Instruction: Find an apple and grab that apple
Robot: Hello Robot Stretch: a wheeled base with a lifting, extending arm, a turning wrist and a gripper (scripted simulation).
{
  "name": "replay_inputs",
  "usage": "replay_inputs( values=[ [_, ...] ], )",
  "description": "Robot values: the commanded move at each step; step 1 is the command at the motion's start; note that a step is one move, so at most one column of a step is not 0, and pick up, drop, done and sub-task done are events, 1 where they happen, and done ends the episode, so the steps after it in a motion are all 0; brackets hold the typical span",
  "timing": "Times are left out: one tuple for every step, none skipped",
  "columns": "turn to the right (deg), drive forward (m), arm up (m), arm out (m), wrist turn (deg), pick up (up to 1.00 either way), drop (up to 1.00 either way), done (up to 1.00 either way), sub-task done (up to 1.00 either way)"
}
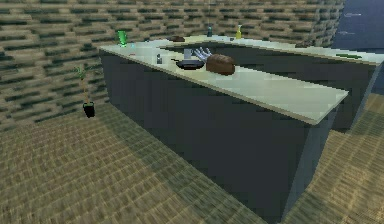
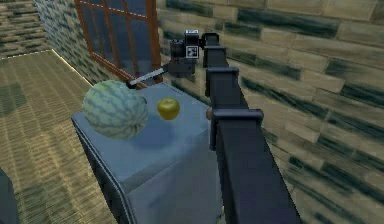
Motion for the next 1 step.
replay_inputs(
  values=[
    [0.0,0.0,0.0,0.0,24.0,0.0,0.0,0.0,0.0]
  ],
)
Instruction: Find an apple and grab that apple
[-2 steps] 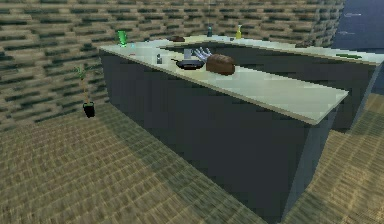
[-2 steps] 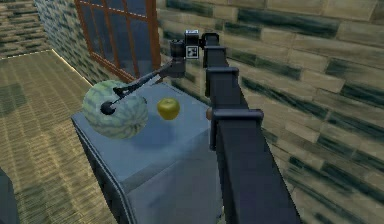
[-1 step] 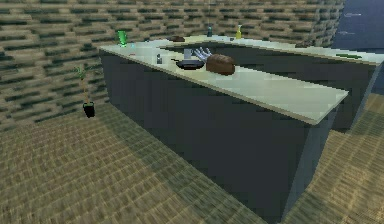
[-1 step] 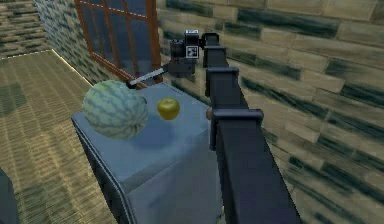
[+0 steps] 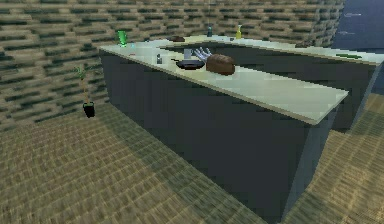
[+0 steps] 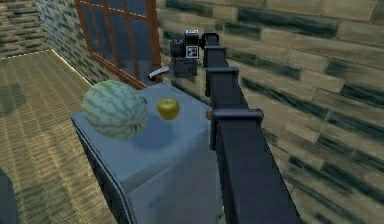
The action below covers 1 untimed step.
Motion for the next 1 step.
replay_inputs(
  values=[
    [0.0,0.0,-0.16,0.0,0.0,0.0,0.0,0.0,0.0]
  ],
)
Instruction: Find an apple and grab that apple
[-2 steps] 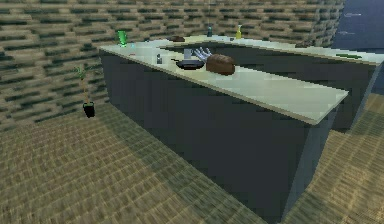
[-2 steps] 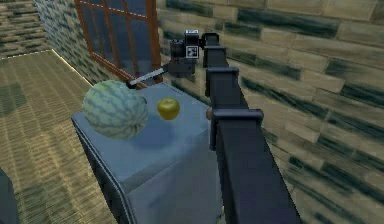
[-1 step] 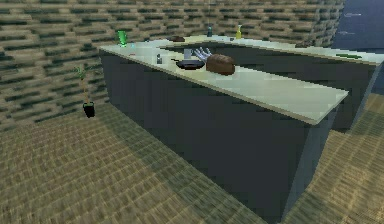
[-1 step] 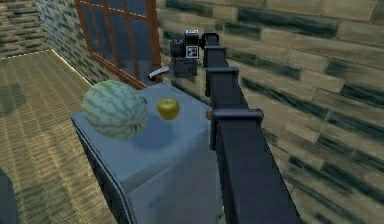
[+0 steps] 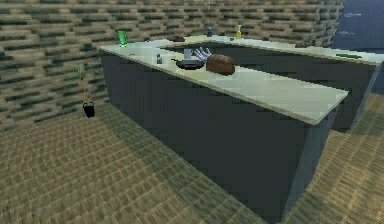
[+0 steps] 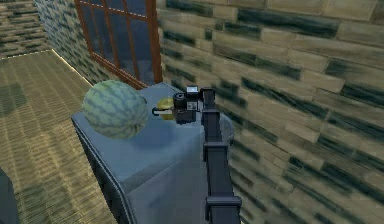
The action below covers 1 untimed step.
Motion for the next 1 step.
replay_inputs(
  values=[
    [0.0,0.0,0.0,0.0,0.0,1.0,0.0,0.0,0.0]
  ],
)
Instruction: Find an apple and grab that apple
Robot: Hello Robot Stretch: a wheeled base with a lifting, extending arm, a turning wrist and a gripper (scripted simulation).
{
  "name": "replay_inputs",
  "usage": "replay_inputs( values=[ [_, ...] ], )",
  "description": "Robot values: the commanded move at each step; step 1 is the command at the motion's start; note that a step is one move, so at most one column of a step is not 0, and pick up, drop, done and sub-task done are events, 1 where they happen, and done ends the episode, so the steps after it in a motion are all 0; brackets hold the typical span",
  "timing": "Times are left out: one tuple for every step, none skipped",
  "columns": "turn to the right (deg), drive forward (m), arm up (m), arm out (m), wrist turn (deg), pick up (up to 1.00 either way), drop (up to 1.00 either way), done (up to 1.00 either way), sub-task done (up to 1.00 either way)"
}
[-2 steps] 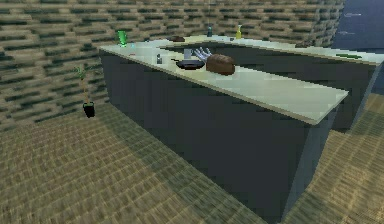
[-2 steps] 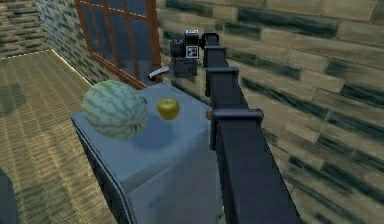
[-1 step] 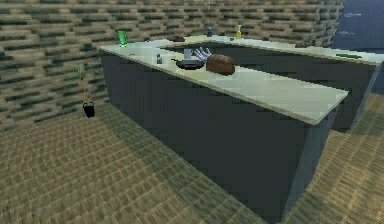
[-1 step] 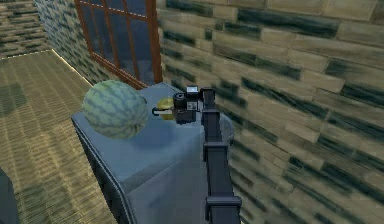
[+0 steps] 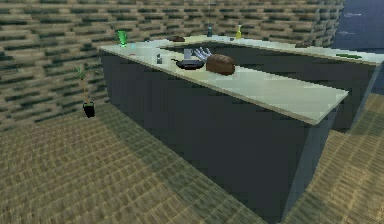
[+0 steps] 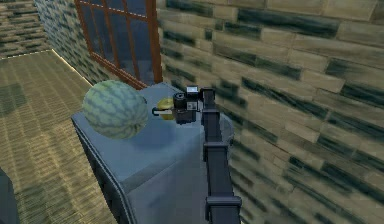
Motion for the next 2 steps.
replay_inputs(
  values=[
    [0.0,0.0,0.1,0.0,0.0,0.0,0.0,0.0,0.0],
    [0.0,0.0,0.0,0.0,0.0,0.0,0.0,1.0,0.0]
  ],
)
